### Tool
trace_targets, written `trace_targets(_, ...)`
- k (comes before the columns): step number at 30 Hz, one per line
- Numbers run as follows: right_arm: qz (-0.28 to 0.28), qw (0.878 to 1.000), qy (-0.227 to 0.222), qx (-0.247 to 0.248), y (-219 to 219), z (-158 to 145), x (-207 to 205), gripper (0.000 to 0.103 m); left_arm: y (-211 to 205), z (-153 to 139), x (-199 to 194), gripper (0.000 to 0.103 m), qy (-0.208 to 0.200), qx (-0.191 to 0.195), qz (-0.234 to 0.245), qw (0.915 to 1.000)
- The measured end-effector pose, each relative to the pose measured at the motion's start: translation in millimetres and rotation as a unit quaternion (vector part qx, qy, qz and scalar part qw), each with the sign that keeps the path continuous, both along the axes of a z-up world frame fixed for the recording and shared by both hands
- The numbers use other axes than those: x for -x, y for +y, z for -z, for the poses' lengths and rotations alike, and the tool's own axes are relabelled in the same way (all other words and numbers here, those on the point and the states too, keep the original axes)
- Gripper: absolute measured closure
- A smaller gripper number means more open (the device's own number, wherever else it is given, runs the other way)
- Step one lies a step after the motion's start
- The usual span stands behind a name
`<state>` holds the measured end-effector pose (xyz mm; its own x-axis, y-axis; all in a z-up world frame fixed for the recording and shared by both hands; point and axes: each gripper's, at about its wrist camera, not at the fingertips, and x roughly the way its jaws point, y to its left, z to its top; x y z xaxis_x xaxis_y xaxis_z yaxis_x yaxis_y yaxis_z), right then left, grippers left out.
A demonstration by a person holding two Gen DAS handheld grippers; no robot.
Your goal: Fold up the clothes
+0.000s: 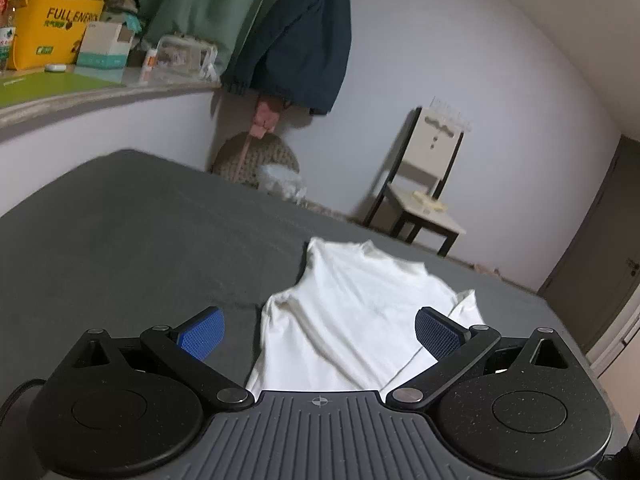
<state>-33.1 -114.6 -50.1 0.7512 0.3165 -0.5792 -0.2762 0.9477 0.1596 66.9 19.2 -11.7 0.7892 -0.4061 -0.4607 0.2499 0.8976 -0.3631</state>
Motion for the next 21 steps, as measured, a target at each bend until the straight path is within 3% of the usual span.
trace_targets(1,0.001,1.000,0.003,0.016,0,5,2,0.094,-1,3,-2,0.001,0.009,-0.002,0.003,0.9999)
trace_targets(4,-0.023,0.995,0.007,0.101,12,29,10,0.065,-9,14,-7,0.001,0.046,-0.019,0.015,0.9986)
trace_targets(5,-0.033,0.992,0.007,0.124,18,36,13,0.061,-13,19,-10,0.001,0.057,-0.028,0.020,0.9978)
trace_targets(8,-0.062,0.980,0.000,0.189,36,56,23,0.062,-31,32,-18,0.001,0.087,-0.060,0.040,0.9936)
trace_targets(13,-0.091,0.943,-0.055,0.316,63,76,43,0.065,-62,53,-32,0.001,0.127,-0.101,0.083,0.9833)
trace_targets(21,-0.143,0.902,-0.091,0.396,77,93,51,0.068,-78,72,-39,0.001,0.150,-0.132,0.094,0.9754)
